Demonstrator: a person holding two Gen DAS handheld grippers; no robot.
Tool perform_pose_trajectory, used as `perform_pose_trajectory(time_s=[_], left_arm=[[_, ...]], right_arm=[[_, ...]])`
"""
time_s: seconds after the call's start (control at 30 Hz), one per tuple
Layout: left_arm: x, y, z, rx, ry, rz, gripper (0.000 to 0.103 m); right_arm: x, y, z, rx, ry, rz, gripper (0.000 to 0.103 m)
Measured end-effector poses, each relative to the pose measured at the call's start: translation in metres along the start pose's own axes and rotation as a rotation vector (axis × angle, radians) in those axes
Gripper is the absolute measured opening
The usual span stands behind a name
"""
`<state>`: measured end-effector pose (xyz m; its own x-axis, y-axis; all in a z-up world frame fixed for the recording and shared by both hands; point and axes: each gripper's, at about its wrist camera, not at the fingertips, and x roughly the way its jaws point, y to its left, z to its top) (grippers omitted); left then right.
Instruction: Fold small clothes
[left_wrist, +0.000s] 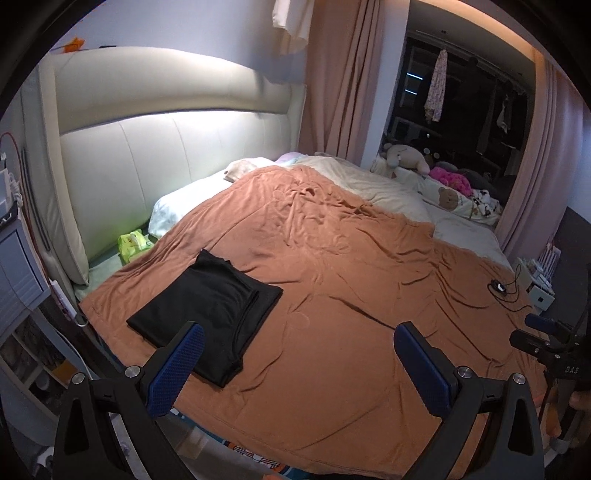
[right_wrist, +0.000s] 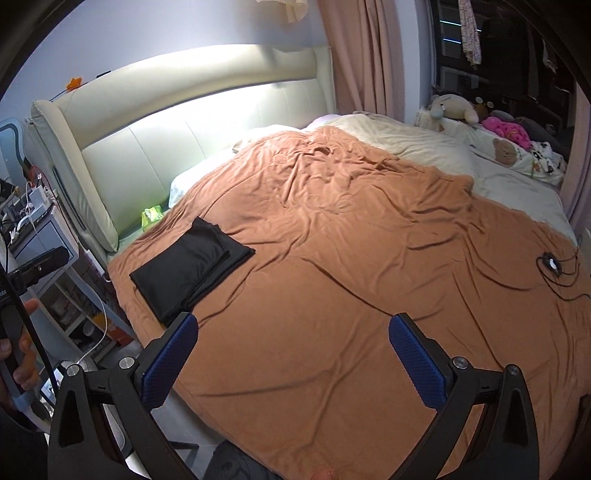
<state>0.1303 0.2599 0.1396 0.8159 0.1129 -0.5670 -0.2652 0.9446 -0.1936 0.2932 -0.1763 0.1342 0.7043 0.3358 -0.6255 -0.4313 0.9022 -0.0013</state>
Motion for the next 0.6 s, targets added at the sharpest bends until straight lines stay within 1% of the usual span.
perform_pose_trajectory(time_s=[0.17,0.37,0.47,0.6], left_arm=[[-0.022,-0.027,-0.019,0.005,-0.042,-0.063,0.103],[-0.045,-0.060,-0.038,0.032,-0.089,-0.100,0.103],[-0.059,-0.076,-0.048,0.060,-0.117,-0.108,0.103],[-0.080,-0.092,-0.063,0.074,-0.144,-0.146,0.103]], right_arm=[[-0.039,-0.014,-0.019,0.023,-0.026,-0.031,0.103],[-0.079,-0.029,-0.048,0.034,-0.061,-0.076,0.103],[-0.098,-0.037,-0.063,0.055,-0.084,-0.080,0.103],[-0.120,-0.047,-0.086,0.093,-0.113,-0.084,0.103]])
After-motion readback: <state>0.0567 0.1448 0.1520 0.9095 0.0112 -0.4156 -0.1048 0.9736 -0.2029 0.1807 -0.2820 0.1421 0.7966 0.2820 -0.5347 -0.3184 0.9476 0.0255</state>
